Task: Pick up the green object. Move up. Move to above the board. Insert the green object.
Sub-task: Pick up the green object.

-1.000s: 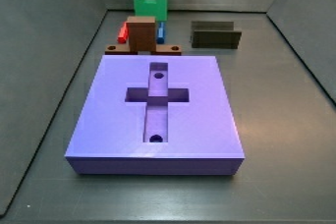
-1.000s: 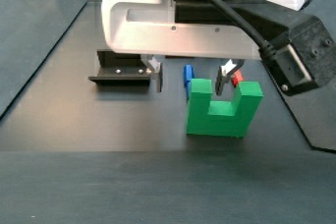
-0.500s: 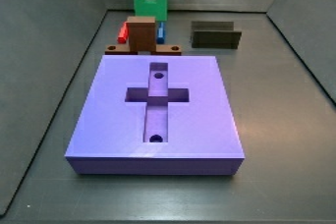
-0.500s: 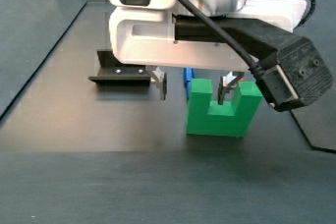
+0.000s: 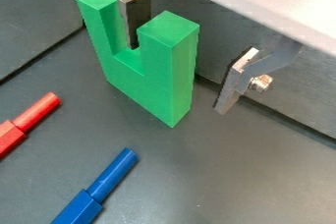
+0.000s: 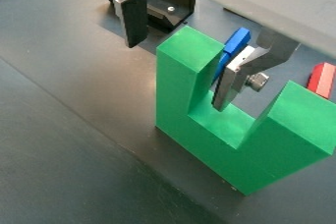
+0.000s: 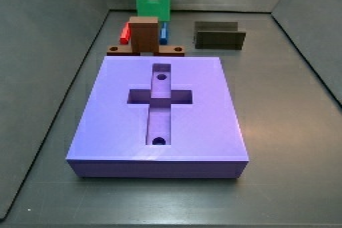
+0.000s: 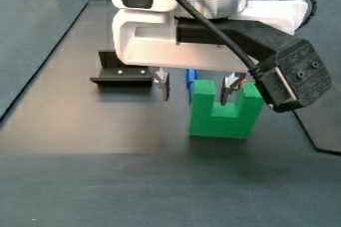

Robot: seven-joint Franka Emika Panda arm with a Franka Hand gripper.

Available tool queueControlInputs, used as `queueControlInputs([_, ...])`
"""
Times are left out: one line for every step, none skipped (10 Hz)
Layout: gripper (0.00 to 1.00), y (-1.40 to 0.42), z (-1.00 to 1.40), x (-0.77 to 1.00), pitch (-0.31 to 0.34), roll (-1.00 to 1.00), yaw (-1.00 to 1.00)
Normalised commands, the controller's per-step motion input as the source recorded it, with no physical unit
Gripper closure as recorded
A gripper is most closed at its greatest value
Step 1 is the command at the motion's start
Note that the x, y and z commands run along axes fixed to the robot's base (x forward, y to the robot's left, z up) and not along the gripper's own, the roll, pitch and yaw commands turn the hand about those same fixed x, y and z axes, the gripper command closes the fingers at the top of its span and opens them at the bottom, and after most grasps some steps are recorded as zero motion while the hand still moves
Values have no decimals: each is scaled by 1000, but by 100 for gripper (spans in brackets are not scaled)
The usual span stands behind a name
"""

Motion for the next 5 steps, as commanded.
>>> queueControlInputs([0, 0, 0, 0, 0, 0, 0])
queueControlInputs([100, 0, 0, 0, 0, 0, 0])
queueControlInputs([100, 0, 0, 0, 0, 0, 0])
queueControlInputs([100, 0, 0, 0, 0, 0, 0])
queueControlInputs([100, 0, 0, 0, 0, 0, 0])
